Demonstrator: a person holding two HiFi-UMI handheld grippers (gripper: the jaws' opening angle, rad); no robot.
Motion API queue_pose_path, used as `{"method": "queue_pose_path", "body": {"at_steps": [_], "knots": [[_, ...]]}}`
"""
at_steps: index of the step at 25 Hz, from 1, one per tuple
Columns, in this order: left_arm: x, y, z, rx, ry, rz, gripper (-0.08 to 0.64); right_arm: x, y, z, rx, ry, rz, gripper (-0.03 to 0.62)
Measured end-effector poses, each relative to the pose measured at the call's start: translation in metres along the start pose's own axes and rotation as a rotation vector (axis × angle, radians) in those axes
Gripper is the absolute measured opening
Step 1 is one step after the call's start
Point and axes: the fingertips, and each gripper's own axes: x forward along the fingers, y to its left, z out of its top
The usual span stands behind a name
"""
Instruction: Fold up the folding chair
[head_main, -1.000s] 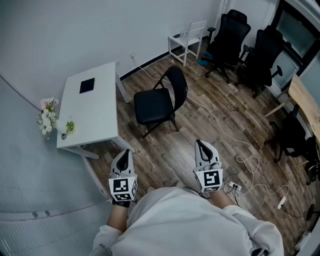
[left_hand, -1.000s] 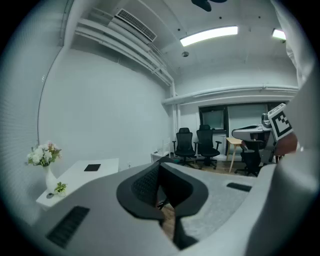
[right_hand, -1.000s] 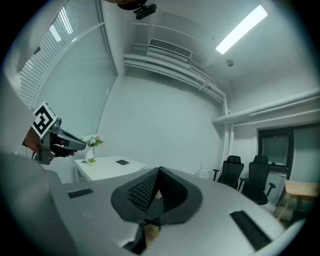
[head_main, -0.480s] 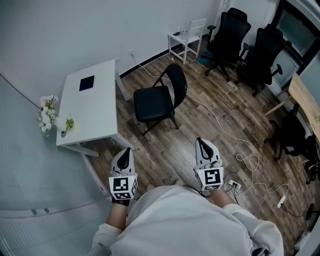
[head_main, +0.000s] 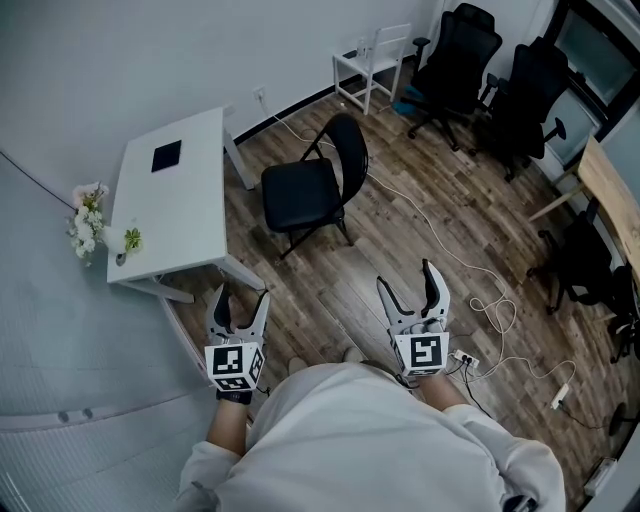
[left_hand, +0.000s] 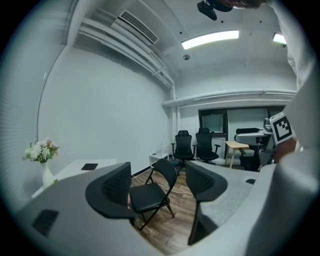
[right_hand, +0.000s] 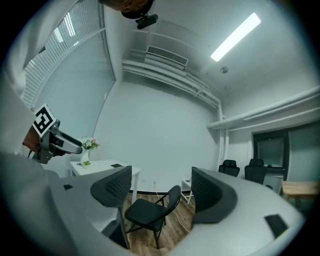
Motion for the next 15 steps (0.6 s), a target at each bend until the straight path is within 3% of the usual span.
{"method": "queue_pose_path", "body": {"at_steps": [9,15], "knots": [[0.021,-0.036,0.000,0.009,0.030,0.042,0.339,-0.008,-0.045,-0.026,0.025,0.026,0.018,0.362],[0.032,-0.050,-0.002,0.012,0.050,0.086,0.339,0.011,-0.064,-0.043,0.024,0.013,0.084,0.362]]}}
